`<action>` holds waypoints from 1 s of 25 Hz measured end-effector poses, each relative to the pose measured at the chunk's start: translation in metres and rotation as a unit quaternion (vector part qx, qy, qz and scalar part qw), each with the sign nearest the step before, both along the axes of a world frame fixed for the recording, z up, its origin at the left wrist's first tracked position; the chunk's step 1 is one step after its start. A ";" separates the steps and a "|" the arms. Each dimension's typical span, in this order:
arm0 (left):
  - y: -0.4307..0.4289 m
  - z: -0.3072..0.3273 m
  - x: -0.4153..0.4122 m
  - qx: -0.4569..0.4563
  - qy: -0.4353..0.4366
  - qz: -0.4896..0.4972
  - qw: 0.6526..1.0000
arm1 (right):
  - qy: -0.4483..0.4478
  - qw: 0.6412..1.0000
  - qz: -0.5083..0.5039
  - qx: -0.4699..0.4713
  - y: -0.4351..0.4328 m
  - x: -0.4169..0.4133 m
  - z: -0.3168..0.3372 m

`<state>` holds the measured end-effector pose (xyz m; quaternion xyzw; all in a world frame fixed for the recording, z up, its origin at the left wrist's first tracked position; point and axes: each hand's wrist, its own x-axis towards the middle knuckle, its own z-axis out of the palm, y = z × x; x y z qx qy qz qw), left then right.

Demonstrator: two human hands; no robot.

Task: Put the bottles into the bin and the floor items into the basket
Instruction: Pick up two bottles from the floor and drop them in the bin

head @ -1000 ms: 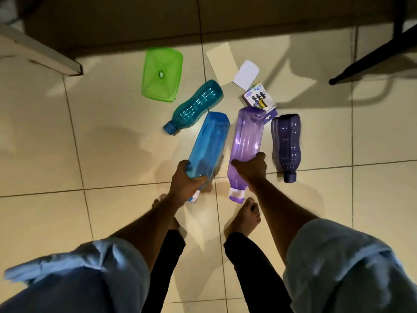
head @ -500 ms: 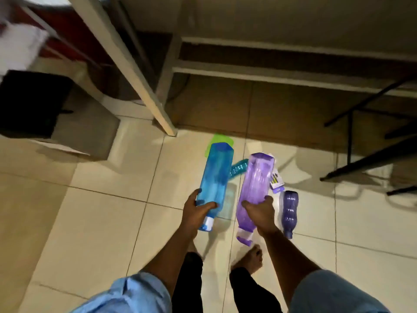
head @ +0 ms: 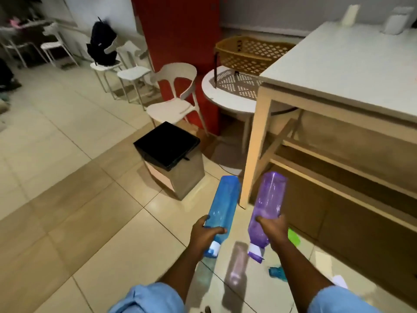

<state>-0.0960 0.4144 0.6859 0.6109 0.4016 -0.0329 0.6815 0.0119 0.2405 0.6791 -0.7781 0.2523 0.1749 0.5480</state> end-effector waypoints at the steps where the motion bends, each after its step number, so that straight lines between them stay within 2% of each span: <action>1: 0.027 0.005 0.006 0.006 -0.013 0.016 1.000 | -0.006 1.000 0.017 0.013 0.025 0.008 0.005; 7: 0.145 0.035 0.035 0.070 -0.042 0.103 0.991 | -0.064 0.991 0.113 0.042 0.140 0.047 0.042; 13: 0.239 0.045 0.089 0.064 -0.070 0.187 0.978 | -0.089 0.977 0.182 0.068 0.250 0.116 0.053; 25: 0.404 0.053 0.250 0.117 -0.044 0.231 0.965 | -0.081 0.955 0.274 0.081 0.462 0.290 0.052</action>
